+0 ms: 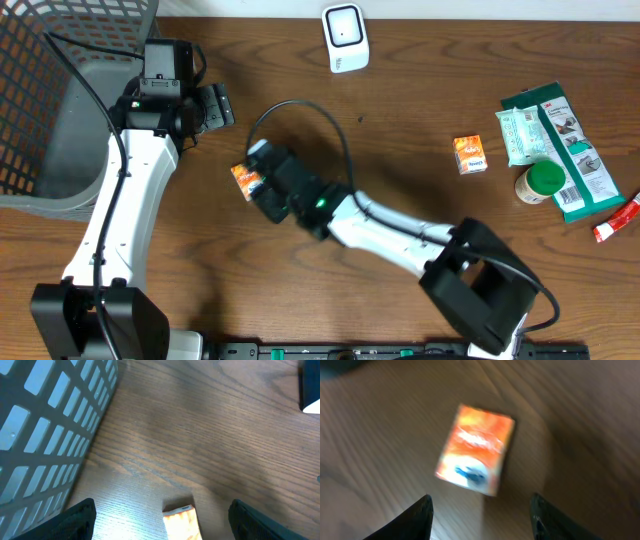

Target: Scan the item barcode

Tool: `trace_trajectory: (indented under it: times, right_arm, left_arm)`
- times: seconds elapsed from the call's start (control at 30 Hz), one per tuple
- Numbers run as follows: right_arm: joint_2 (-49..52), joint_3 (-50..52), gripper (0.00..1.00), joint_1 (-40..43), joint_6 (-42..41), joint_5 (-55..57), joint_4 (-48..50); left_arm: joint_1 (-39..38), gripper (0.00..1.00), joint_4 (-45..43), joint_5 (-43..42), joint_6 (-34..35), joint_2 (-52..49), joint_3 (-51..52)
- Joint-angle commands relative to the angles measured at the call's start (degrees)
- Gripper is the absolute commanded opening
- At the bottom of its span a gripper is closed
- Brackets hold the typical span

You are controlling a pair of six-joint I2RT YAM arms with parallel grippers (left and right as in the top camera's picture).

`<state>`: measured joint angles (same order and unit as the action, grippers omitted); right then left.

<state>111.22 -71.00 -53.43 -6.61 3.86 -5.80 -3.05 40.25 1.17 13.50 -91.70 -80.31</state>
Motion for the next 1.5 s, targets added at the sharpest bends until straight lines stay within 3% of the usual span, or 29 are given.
trace_trajectory:
  times: [0.0, 0.23, 0.47, 0.87, 1.1, 1.33, 1.47]
  right_arm:
    - [1.0, 0.0, 0.57, -4.2, 4.0, 10.1, 2.8]
    - [6.8, 0.0, 0.57, -9.5, 7.6, 18.6, 12.5]
    - [11.2, 0.0, 0.57, -9.6, 12.1, 22.9, 18.6]
    - [13.2, 0.0, 0.56, -7.1, 11.8, 22.9, 19.3]
    - [13.3, 0.0, 0.63, -6.6, 7.5, 23.2, 18.0]
    - [11.9, 0.0, 0.66, -6.3, 6.3, 43.5, 10.0]
    - [8.3, 0.0, 0.66, -5.8, 0.8, 44.5, 2.3]
  left_arm:
    - [0.2, 0.86, 0.0, -0.5, 0.5, 1.1, -1.5]
    - [0.2, 0.86, 0.0, -0.5, 0.5, 1.1, -1.5]
    - [0.2, 0.86, 0.0, -0.5, 0.5, 1.1, -1.5]
    - [0.2, 0.86, 0.0, -0.5, 0.5, 1.1, -1.5]
    - [0.2, 0.86, 0.0, -0.5, 0.5, 1.1, -1.5]
    - [0.1, 0.86, 0.0, -0.5, 0.5, 1.1, -1.5]
    - [0.1, 0.86, 0.0, -0.5, 0.5, 1.1, -1.5]
